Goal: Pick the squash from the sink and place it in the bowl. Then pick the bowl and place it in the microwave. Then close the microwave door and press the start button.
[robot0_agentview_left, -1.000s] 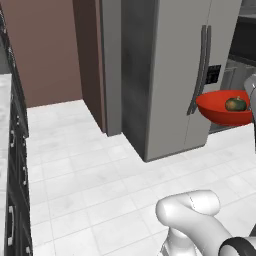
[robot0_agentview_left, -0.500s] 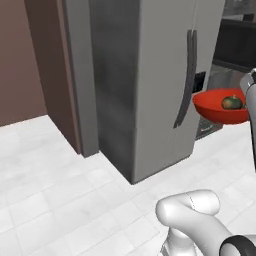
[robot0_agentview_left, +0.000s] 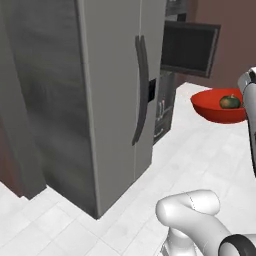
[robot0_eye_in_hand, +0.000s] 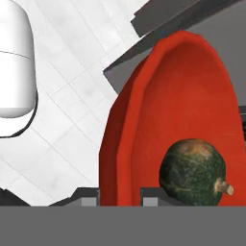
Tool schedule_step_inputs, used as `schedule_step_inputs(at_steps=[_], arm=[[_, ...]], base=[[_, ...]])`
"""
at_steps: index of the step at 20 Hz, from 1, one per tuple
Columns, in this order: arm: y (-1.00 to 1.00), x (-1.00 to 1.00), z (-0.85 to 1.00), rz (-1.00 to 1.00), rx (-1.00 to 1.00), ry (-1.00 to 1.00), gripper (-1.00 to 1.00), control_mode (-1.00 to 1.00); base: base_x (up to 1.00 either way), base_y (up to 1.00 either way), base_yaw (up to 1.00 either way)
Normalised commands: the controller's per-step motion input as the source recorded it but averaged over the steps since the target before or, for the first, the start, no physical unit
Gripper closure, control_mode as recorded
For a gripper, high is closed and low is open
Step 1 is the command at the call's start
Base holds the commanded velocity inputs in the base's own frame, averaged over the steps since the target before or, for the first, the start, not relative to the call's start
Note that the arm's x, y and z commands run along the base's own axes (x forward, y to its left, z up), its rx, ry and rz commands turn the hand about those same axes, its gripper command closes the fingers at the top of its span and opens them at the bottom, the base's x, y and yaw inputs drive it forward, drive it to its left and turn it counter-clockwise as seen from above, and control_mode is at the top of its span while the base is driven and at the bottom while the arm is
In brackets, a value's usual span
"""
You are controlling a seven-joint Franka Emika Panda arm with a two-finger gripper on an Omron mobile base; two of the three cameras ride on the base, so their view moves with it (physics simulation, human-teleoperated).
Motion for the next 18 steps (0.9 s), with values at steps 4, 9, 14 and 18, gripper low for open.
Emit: schedule_step_inputs(at_steps=[4, 9, 14, 18], arm=[[0.00, 0.00, 0.00, 0.00, 0.00, 0.00, 1.00, 1.00], [0.00, 0.00, 0.00, 0.00, 0.00, 0.00, 1.00, 1.00], [0.00, 0.00, 0.00, 0.00, 0.00, 0.00, 1.00, 1.00], [0.00, 0.00, 0.00, 0.00, 0.00, 0.00, 1.00, 1.00]], base=[[0.92, -0.16, -0.57], [0.90, -0.22, -0.58], [0.99, -0.30, -0.52], [1.00, -0.38, -0.42]])
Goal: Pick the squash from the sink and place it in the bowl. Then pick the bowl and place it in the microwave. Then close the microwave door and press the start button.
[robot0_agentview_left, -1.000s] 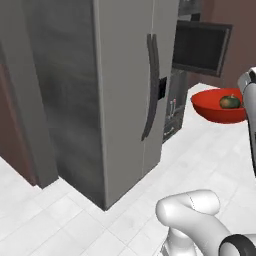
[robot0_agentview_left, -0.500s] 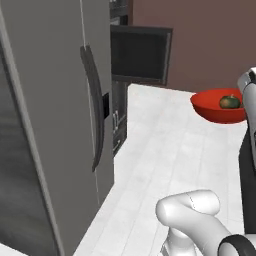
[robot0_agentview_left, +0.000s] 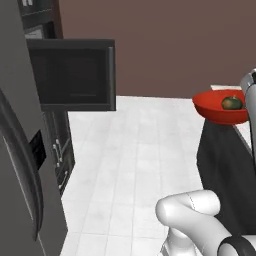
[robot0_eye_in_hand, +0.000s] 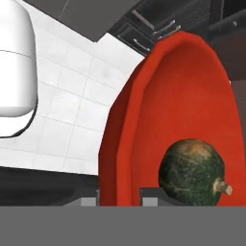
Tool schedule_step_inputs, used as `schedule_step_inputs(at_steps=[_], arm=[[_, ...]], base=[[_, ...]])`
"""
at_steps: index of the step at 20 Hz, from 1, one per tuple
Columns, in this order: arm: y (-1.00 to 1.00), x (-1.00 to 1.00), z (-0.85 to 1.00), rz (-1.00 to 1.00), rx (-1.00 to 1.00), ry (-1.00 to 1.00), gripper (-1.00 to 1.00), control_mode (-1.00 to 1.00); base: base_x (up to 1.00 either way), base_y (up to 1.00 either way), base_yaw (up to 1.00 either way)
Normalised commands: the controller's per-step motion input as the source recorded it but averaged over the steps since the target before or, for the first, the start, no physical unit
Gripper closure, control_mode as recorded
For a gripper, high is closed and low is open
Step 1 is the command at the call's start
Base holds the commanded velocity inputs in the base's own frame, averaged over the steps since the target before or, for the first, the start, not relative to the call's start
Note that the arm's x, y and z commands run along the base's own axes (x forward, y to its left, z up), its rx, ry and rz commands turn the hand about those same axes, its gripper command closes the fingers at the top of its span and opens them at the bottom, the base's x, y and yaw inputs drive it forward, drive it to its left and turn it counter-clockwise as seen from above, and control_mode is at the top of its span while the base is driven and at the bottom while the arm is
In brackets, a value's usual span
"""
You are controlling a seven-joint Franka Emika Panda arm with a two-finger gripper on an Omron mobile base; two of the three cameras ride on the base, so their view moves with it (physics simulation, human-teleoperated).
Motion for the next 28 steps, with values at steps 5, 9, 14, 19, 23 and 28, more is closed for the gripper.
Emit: schedule_step_inputs(at_steps=[5, 9, 14, 19, 23, 28], arm=[[0.00, 0.00, 0.00, 0.00, 0.00, 0.00, 1.00, 1.00], [0.00, 0.00, 0.00, 0.00, 0.00, 0.00, 1.00, 1.00], [0.00, 0.00, 0.00, 0.00, 0.00, 0.00, 1.00, 1.00], [0.00, 0.00, 0.00, 0.00, 0.00, 0.00, 1.00, 1.00], [0.00, 0.00, 0.00, 0.00, 0.00, 0.00, 1.00, 1.00], [0.00, 0.00, 0.00, 0.00, 0.00, 0.00, 1.00, 1.00]], base=[[1.00, -0.11, -0.22], [1.00, 0.00, -0.16], [1.00, 0.00, -0.13], [0.79, 0.07, 0.20], [0.68, 0.28, 0.45], [0.82, 0.33, 0.47]])
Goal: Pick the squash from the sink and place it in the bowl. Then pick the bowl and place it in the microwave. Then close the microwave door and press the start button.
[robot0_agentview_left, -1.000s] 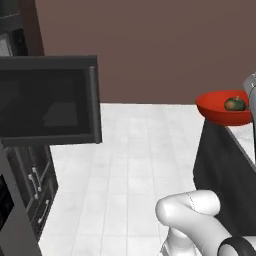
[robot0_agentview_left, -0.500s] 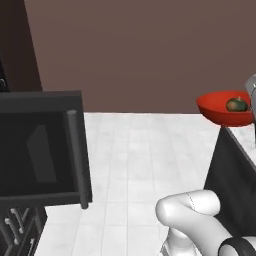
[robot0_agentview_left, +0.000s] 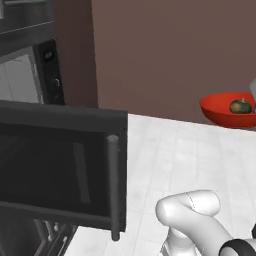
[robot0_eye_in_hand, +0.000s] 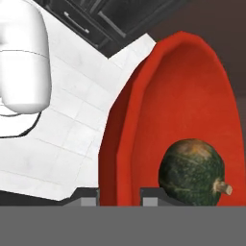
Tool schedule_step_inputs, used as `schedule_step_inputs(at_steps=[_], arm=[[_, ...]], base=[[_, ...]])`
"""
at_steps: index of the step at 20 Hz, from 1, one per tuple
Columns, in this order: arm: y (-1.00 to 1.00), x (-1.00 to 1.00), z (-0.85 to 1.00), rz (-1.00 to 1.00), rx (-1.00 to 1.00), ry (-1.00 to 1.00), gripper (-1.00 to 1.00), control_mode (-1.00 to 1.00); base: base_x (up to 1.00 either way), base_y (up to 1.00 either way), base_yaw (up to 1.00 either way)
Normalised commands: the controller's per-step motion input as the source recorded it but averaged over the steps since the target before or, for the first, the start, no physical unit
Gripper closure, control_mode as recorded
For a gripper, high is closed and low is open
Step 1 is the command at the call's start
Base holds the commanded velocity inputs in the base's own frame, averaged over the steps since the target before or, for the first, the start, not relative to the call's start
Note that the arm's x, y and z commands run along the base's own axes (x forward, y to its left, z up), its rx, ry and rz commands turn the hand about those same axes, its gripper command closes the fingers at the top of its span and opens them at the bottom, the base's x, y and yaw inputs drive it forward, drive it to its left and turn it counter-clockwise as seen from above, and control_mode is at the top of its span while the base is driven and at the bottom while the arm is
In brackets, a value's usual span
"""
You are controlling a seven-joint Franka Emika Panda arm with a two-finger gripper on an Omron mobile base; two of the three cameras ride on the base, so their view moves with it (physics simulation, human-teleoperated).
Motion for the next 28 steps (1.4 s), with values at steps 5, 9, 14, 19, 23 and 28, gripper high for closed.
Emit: schedule_step_inputs(at_steps=[5, 9, 14, 19, 23, 28], arm=[[0.00, 0.00, 0.00, 0.00, 0.00, 0.00, 1.00, 1.00], [0.00, 0.00, 0.00, 0.00, 0.00, 0.00, 1.00, 1.00], [0.00, 0.00, 0.00, 0.00, 0.00, 0.00, 1.00, 1.00], [0.00, 0.00, 0.00, 0.00, 0.00, 0.00, 1.00, 1.00], [0.00, 0.00, 0.00, 0.00, 0.00, 0.00, 1.00, 1.00], [0.00, 0.00, 0.00, 0.00, 0.00, 0.00, 1.00, 1.00]], base=[[0.92, 0.16, 0.45], [0.25, 0.00, 0.45], [-0.32, 0.13, 0.47], [-0.05, 0.20, 0.38], [0.02, 0.07, 0.38], [0.00, 0.00, 0.41]])
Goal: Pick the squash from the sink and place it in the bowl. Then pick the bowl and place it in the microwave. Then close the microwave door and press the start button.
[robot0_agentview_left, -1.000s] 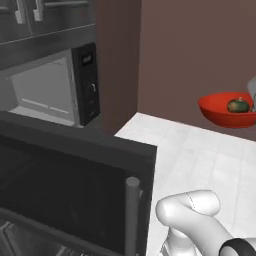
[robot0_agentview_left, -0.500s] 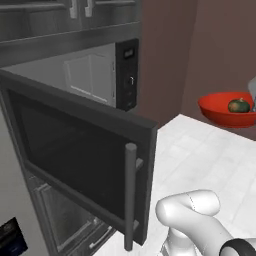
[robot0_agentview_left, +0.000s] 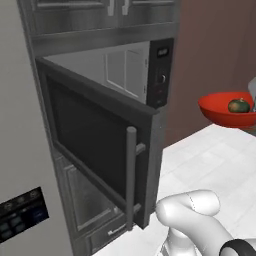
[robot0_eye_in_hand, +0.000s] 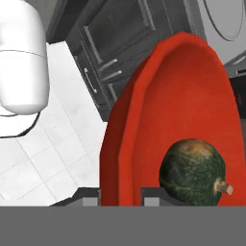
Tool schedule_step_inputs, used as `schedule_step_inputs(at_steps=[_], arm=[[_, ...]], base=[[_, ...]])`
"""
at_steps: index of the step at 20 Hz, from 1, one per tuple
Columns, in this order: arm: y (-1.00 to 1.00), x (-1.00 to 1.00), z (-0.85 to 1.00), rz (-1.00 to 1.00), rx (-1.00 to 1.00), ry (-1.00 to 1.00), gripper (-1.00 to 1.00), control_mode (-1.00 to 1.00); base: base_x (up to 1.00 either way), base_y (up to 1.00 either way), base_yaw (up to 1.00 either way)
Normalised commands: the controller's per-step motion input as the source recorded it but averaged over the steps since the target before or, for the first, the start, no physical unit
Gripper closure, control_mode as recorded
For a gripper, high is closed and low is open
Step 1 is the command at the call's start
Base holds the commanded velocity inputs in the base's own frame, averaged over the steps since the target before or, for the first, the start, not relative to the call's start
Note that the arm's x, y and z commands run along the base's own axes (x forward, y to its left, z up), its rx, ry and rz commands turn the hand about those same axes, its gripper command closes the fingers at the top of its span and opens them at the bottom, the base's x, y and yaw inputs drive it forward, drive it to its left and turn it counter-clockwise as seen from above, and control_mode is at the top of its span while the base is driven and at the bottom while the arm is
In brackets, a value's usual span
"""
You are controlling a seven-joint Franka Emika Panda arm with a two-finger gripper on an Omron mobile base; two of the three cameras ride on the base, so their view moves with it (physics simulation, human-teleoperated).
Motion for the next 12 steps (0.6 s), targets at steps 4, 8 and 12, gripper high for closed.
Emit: schedule_step_inputs(at_steps=[4, 8, 12], arm=[[0.00, 0.00, 0.00, 0.00, 0.00, 0.00, 1.00, 1.00], [0.00, 0.00, 0.00, 0.00, 0.00, 0.00, 1.00, 1.00], [0.00, 0.00, 0.00, 0.00, 0.00, 0.00, 1.00, 1.00]], base=[[0.00, 0.00, 0.41], [0.08, 0.00, 0.39], [0.43, -0.14, 0.32]])
